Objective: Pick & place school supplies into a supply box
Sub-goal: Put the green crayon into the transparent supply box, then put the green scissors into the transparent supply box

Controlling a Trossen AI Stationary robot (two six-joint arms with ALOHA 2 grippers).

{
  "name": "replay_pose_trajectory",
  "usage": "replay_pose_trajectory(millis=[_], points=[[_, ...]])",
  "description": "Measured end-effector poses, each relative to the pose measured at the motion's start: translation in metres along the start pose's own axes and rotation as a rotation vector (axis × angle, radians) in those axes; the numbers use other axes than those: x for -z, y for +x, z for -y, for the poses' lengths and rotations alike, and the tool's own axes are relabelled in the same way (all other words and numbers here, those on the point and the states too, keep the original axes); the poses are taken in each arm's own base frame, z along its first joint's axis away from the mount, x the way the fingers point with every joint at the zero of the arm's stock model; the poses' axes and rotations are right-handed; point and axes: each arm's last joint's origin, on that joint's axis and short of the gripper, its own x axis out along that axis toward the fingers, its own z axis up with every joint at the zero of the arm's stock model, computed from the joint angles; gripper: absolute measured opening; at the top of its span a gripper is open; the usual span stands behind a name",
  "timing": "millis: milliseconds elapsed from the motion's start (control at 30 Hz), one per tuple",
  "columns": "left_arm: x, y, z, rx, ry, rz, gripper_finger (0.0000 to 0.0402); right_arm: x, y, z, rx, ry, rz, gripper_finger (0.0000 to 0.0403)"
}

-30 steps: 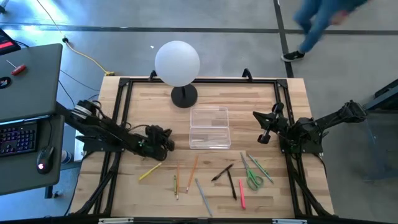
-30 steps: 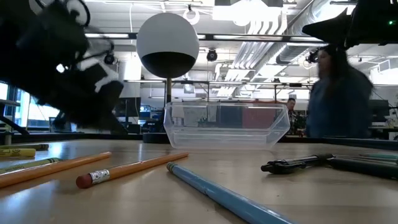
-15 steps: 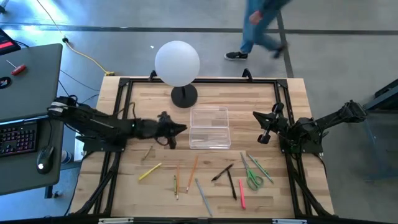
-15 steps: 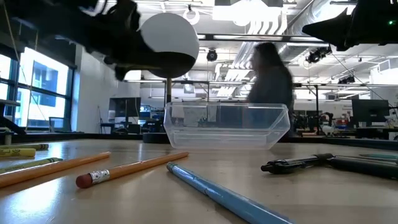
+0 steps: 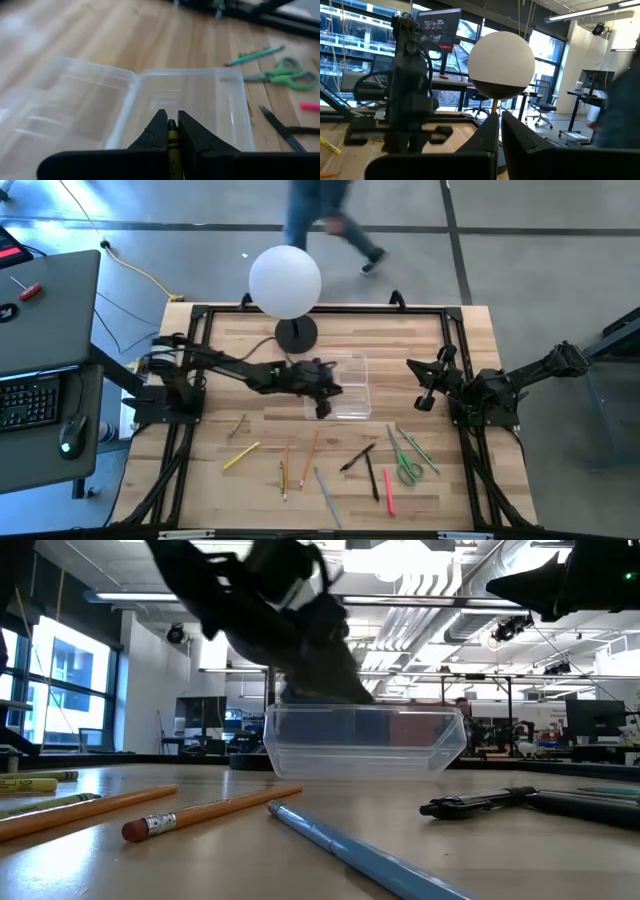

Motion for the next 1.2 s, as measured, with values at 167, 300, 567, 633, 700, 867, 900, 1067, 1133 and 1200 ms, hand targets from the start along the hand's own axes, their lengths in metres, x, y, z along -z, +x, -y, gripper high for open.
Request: replay_pose_trajectory(millis=[167,300,567,633,700,867,900,1067,1133,1200], points=[[-0.009,0.020,0.006,0.100,-0.008,-0.044,0.0046,0.001,0.000,0.000,0.000,-0.010,-0.012,0.0000],[-0.012,0.024,0.007,0.100,-0.004,-0.066,0.0046,0.002,0.000,-0.001,-0.006,-0.015,-0.017,0.0000],[-0.005,0.025,0.005,0.081,-0.006,-0.122,0.0047,0.003,0.000,-0.002,-0.010,-0.019,-0.024,0.0000],[0.000,0.029,0.004,0.077,-0.008,-0.142,0.0047,0.003,0.000,-0.002,-0.010,-0.019,-0.024,0.0000],[0.004,0.031,0.003,0.075,-0.010,-0.151,0.0054,0.003,0.000,-0.002,-0.010,-0.019,-0.024,0.0000],[0.007,0.034,0.002,0.064,-0.007,-0.163,0.0097,0.003,0.000,-0.002,-0.010,-0.019,-0.023,0.0000],[0.007,0.034,0.002,0.062,-0.005,-0.157,0.0107,0.003,0.000,-0.002,-0.010,-0.019,-0.023,0.0000],[0.004,0.034,0.003,0.067,-0.004,-0.128,0.0146,0.003,0.000,-0.002,-0.010,-0.019,-0.024,0.0000],[0.003,0.034,0.003,0.076,-0.003,-0.122,0.0154,0.003,0.000,-0.002,-0.010,-0.019,-0.024,0.0000],[-0.002,0.029,0.002,0.081,-0.005,-0.128,0.0157,0.003,0.000,-0.002,-0.010,-0.019,-0.023,0.0000]])
